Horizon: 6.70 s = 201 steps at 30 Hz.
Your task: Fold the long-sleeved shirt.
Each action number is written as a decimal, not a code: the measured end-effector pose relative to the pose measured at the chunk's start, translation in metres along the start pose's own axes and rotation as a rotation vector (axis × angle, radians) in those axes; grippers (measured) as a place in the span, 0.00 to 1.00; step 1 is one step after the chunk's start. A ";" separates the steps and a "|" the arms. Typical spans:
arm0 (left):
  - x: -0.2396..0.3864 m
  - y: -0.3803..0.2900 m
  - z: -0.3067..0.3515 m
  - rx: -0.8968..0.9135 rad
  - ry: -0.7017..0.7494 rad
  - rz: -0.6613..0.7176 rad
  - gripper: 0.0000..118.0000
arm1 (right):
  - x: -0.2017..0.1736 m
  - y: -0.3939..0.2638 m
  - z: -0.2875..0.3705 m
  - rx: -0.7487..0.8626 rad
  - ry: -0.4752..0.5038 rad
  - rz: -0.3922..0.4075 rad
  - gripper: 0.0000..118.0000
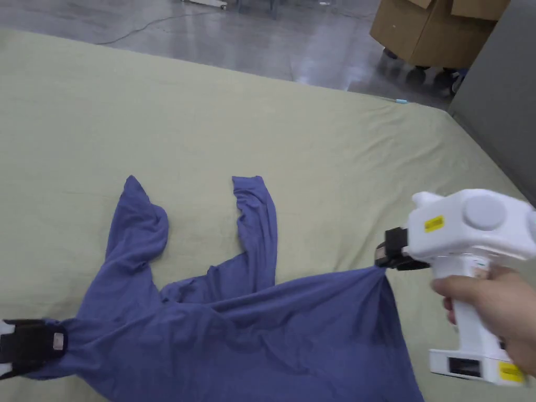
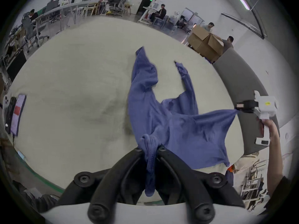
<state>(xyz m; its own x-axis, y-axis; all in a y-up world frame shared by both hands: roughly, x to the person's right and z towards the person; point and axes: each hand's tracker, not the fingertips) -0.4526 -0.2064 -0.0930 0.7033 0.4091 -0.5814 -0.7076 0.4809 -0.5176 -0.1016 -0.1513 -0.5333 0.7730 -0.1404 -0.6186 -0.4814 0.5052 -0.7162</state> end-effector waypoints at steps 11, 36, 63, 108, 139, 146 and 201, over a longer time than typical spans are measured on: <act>0.105 0.170 0.099 0.196 -0.150 -0.265 0.02 | -0.018 0.048 0.267 0.394 -0.157 0.158 0.00; 0.254 0.493 0.205 0.638 0.041 -0.298 0.01 | -0.092 0.356 0.355 0.726 -0.508 0.103 0.00; 0.069 0.318 -0.137 -0.047 0.157 -0.198 0.01 | 0.041 0.148 -0.048 0.144 -0.258 -0.004 0.00; -0.019 -0.069 -0.034 -0.180 0.144 -0.209 1.00 | 0.063 -0.250 -0.013 -0.218 -0.179 0.027 0.78; -0.003 -0.041 0.001 -0.048 0.064 -0.143 0.00 | -0.252 0.093 -0.306 -0.320 0.129 -0.104 0.49; -0.003 -0.046 0.003 -0.070 0.061 -0.128 0.00 | -0.253 0.092 -0.299 -0.290 0.137 -0.045 0.00; 0.017 0.036 -0.061 -0.023 0.143 -0.240 1.00 | -0.160 -0.233 -0.004 -0.099 0.214 0.009 0.00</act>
<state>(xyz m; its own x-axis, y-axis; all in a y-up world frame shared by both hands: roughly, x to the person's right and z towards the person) -0.4704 -0.2290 -0.1595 0.8354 0.1709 -0.5224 -0.5244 0.5324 -0.6645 -0.1151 -0.2496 -0.2688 0.6683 -0.3193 -0.6718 -0.5339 0.4230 -0.7321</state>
